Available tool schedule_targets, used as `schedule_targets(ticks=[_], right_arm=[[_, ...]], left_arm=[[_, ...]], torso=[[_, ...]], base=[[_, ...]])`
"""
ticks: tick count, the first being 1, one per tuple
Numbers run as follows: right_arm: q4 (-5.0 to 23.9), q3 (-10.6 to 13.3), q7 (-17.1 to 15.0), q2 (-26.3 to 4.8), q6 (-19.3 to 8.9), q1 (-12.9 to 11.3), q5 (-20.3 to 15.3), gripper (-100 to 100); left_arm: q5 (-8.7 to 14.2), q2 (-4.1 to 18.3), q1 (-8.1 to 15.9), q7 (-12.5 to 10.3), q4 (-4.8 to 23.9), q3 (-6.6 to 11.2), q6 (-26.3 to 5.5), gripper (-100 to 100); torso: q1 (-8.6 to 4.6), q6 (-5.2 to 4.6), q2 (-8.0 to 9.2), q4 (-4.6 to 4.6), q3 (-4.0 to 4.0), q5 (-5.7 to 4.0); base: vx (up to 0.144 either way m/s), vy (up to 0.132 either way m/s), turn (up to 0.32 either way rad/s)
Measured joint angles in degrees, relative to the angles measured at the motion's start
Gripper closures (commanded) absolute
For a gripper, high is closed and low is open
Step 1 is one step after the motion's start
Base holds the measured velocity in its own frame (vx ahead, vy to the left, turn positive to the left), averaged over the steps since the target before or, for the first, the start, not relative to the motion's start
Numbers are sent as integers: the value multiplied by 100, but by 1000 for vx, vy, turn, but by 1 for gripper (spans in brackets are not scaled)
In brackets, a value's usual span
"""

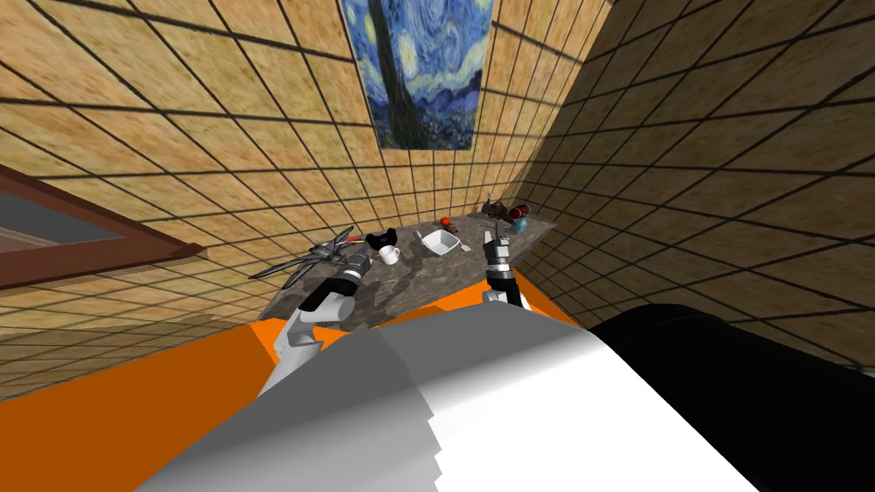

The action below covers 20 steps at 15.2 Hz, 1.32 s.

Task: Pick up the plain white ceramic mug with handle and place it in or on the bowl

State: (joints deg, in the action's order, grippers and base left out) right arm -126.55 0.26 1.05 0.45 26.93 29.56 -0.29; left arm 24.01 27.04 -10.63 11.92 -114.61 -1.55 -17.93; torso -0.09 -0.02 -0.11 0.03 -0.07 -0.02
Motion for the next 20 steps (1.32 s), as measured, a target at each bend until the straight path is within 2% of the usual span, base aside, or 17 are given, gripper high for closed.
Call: schedule_targets(ticks=[6,8,10,14,16,20], right_arm=[[0,0,0,0,0,0,0,0],[0,0,0,0,0,1,0,0],[0,0,0,0,0,0,0,0],[0,0,0,0,0,0,0,0],[0,0,0,0,0,0,0,0],[0,0,0,0,0,0,0,0]], left_arm=[[452,470,271,117,430,-35,-610,-100],[498,511,320,141,488,-44,-812,-100],[679,699,414,174,613,-43,-1030,-100],[877,903,569,239,805,-61,-1525,-100],[1066,1089,660,294,977,-79,-1741,-100],[1297,1324,814,346,1167,-90,-2169,-100]], torso=[[0,0,0,0,0,0],[2,3,4,-1,2,0],[0,-1,2,-1,1,0],[1,3,2,0,1,0],[0,0,1,0,1,0],[0,0,3,-1,2,0]], base=[[22,-14,-112],[13,-11,-68],[19,-12,-116],[22,-13,-116],[19,-12,-115],[16,-10,-88]])
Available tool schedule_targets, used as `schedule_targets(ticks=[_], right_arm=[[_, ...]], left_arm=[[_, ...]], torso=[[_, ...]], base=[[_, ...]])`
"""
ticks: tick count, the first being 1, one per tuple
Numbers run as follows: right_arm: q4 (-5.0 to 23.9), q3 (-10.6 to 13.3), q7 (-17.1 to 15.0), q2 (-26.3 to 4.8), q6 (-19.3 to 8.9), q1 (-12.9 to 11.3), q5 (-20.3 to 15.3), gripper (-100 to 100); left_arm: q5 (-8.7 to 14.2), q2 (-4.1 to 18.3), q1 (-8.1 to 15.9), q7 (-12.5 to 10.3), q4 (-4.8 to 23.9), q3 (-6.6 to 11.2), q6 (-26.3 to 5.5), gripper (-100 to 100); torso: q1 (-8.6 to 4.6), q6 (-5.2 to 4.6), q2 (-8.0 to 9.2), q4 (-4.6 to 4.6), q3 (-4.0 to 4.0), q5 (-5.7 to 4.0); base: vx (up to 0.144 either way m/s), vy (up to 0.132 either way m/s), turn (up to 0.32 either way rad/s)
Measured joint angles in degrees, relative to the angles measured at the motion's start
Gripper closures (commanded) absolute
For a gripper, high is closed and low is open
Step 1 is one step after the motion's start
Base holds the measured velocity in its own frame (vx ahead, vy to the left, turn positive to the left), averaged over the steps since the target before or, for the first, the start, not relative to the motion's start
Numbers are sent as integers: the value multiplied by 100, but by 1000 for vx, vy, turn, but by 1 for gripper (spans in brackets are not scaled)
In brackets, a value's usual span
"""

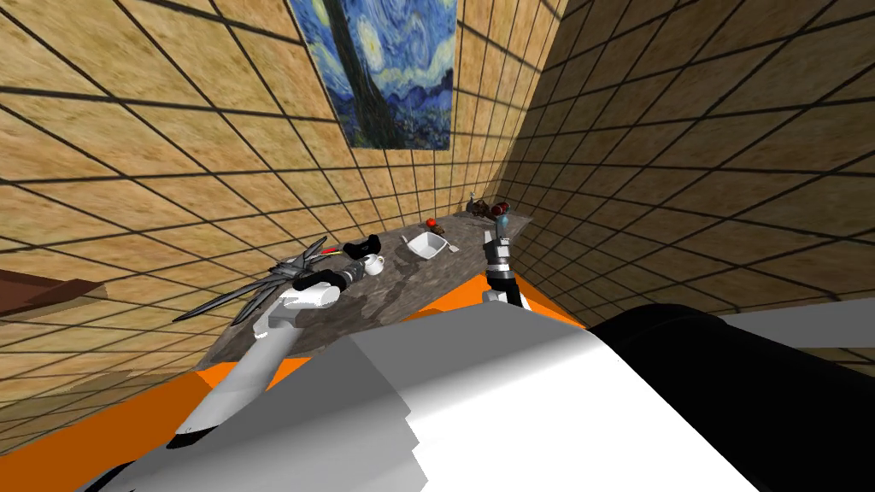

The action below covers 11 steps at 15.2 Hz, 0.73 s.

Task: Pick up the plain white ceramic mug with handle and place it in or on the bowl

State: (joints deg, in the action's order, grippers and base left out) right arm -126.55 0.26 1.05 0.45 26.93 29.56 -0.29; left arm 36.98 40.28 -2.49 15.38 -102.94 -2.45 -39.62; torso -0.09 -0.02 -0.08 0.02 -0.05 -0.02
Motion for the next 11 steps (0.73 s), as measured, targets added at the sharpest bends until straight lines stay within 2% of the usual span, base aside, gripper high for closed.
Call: schedule_targets(ticks=[2,6,8,11], right_arm=[[0,0,0,0,0,0,0,0],[0,0,0,0,0,0,0,0],[0,0,0,0,0,1,0,0],[0,0,0,0,0,0,0,0]], left_arm=[[104,111,107,26,129,-22,-232,-100],[463,437,253,145,416,-39,-670,-100],[507,484,299,158,465,-49,-869,-100],[695,671,425,200,640,-71,-1201,-100]], torso=[[0,-1,-2,0,-1,0],[0,1,0,0,0,0],[2,4,4,-1,2,0],[1,3,3,0,2,0]], base=[[25,-15,-154],[16,-11,-92],[10,-7,-62],[14,-10,-111]])
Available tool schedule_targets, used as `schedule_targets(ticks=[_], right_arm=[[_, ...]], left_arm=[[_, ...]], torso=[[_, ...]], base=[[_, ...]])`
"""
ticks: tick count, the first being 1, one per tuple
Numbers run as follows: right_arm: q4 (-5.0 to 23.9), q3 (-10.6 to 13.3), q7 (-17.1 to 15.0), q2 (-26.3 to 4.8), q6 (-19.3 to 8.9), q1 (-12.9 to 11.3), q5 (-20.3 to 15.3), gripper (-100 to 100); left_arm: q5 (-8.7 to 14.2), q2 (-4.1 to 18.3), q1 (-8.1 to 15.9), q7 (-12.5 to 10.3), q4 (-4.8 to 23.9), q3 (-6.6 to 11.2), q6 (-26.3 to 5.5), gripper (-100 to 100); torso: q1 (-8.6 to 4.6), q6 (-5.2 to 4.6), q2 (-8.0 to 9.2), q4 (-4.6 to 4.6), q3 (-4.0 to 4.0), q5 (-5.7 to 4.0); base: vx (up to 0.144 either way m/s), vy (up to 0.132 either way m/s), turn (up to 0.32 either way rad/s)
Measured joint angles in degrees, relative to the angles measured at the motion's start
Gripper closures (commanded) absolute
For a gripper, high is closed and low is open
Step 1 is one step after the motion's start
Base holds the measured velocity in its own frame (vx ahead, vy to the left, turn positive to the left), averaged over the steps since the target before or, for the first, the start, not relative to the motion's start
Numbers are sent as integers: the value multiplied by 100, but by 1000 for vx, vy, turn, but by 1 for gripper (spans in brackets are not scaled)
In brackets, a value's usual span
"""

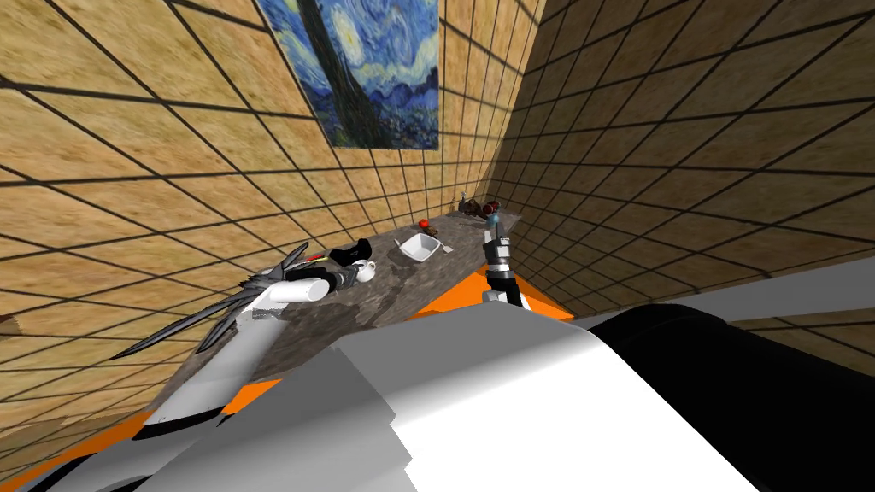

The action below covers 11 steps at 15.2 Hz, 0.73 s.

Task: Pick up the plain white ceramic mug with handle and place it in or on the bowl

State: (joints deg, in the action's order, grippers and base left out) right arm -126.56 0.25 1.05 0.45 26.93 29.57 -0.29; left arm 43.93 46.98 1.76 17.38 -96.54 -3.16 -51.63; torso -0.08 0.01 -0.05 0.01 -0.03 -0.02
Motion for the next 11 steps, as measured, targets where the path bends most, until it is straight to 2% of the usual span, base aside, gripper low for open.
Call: schedule_targets(ticks=[6,11], right_arm=[[0,0,0,0,0,0,0,0],[0,0,0,0,0,0,0,0]], left_arm=[[387,392,181,93,303,-33,-687,-100],[734,710,405,205,664,-96,-1233,-100]], torso=[[2,-3,-7,5,-6,5],[11,-9,-23,11,-17,10]], base=[[14,-12,-110],[13,-10,-97]])
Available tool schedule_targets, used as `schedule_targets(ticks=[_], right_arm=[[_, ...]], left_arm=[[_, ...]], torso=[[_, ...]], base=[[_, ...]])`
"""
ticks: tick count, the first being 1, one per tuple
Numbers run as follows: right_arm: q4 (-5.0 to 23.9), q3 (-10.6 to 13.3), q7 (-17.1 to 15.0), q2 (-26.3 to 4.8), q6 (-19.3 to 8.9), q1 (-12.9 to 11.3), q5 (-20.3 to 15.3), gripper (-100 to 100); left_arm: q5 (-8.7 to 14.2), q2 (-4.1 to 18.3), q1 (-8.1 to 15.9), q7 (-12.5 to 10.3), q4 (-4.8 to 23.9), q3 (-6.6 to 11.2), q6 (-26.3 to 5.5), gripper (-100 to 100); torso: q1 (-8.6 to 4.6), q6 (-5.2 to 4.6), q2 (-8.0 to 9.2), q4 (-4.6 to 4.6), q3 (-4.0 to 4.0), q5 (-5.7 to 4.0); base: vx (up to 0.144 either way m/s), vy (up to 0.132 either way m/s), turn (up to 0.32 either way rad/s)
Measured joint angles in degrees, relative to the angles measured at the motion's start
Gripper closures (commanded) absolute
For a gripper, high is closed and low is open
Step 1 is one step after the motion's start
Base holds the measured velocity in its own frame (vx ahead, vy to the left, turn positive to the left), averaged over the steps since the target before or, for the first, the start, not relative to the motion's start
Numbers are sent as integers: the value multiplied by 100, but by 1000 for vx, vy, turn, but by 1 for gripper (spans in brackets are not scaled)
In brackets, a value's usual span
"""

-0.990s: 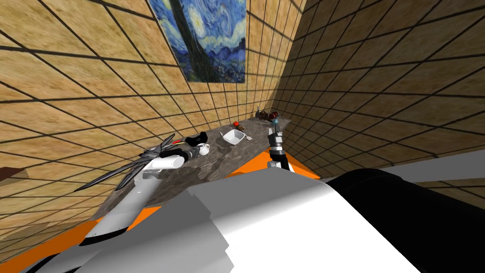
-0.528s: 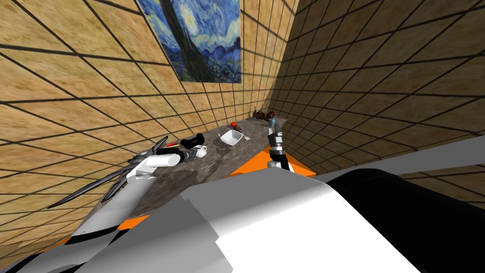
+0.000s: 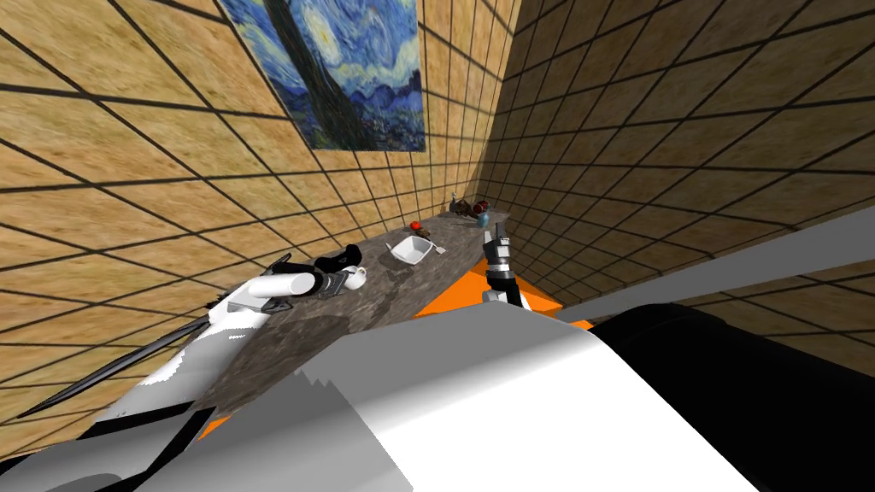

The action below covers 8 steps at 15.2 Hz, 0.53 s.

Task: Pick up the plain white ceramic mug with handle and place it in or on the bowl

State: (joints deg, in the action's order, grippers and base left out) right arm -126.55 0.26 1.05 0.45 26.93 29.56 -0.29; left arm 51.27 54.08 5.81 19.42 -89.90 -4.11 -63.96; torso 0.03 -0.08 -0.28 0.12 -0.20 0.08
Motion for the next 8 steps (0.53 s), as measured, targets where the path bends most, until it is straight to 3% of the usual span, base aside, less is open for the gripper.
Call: schedule_targets(ticks=[8], right_arm=[[0,0,0,0,0,0,0,0]], left_arm=[[472,440,249,134,416,-57,-837,-100]], torso=[[2,1,-2,0,-1,1]], base=[[11,-10,-92]])
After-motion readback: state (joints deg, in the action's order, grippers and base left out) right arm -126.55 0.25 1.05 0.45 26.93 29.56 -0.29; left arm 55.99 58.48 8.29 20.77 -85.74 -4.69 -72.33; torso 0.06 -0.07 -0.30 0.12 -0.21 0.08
